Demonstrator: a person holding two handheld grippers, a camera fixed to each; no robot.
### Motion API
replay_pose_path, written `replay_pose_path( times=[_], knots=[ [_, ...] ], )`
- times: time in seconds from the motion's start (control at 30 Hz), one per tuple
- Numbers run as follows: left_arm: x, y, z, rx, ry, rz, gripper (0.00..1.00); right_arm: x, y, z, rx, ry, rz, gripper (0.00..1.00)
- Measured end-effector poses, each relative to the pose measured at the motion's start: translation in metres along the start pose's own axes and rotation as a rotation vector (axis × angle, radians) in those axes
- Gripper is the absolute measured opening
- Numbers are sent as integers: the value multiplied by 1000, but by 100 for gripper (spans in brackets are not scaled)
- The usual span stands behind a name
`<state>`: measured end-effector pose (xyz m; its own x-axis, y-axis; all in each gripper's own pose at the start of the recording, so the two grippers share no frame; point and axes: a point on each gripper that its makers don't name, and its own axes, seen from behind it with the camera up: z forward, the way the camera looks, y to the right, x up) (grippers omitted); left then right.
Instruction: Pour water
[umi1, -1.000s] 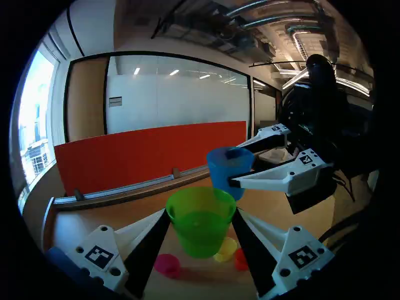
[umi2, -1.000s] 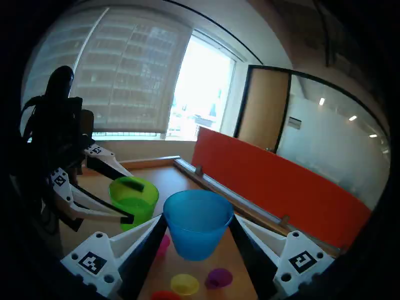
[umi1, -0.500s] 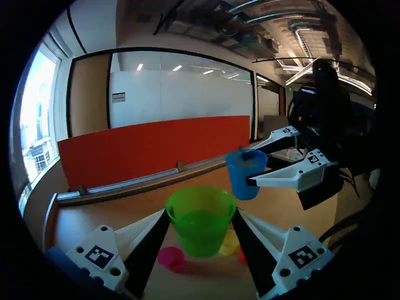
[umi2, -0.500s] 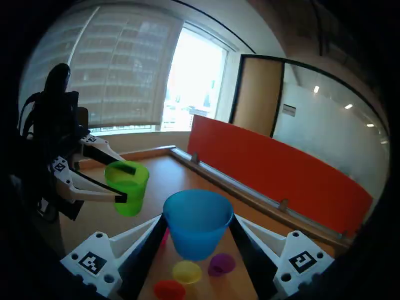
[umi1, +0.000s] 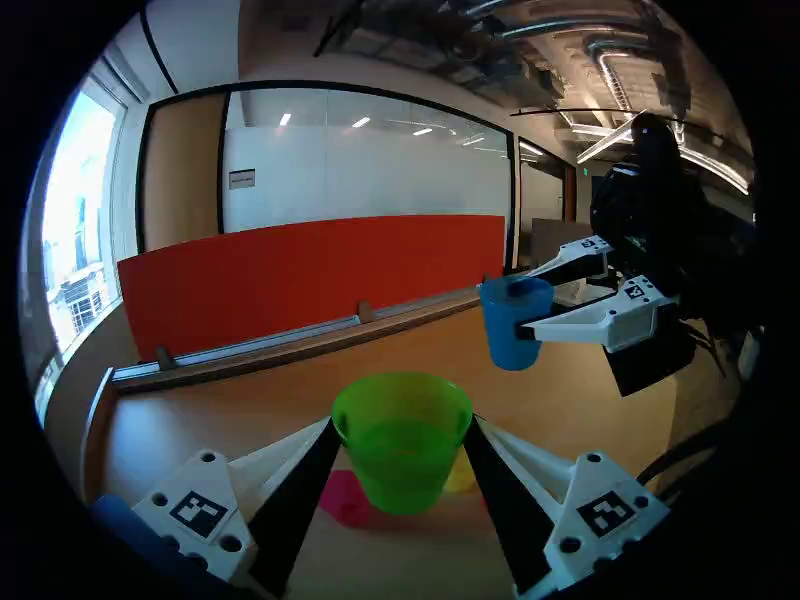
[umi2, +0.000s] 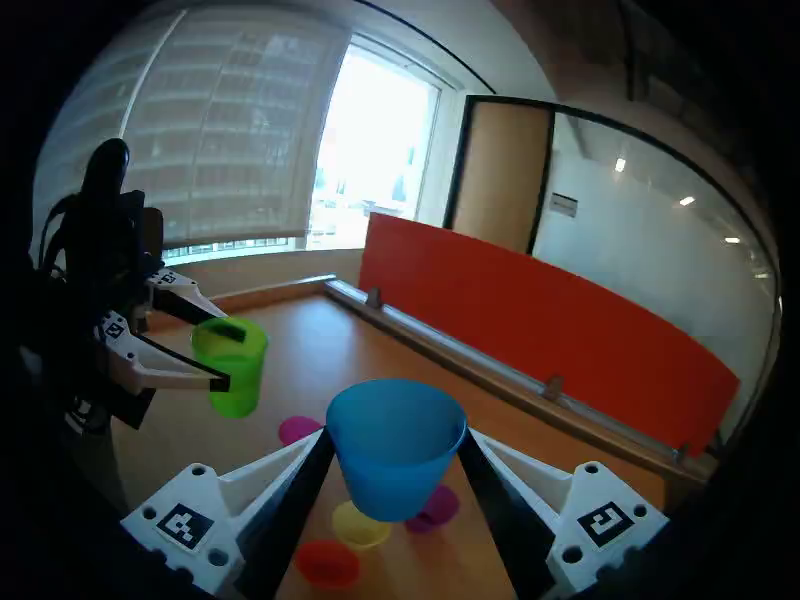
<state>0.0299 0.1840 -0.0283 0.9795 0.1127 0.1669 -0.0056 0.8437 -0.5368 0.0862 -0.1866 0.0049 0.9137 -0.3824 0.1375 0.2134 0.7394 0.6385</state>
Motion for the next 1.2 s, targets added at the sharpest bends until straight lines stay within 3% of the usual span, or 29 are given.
replay_pose_path(
  times=[0.5,1.2],
  knots=[
    [-35,7,8,-22,-35,-13,85,-30,10,-6,-33,-61,23,91],
    [-94,26,34,-75,-80,-33,85,-52,21,-18,-78,-111,57,91]
  ],
)
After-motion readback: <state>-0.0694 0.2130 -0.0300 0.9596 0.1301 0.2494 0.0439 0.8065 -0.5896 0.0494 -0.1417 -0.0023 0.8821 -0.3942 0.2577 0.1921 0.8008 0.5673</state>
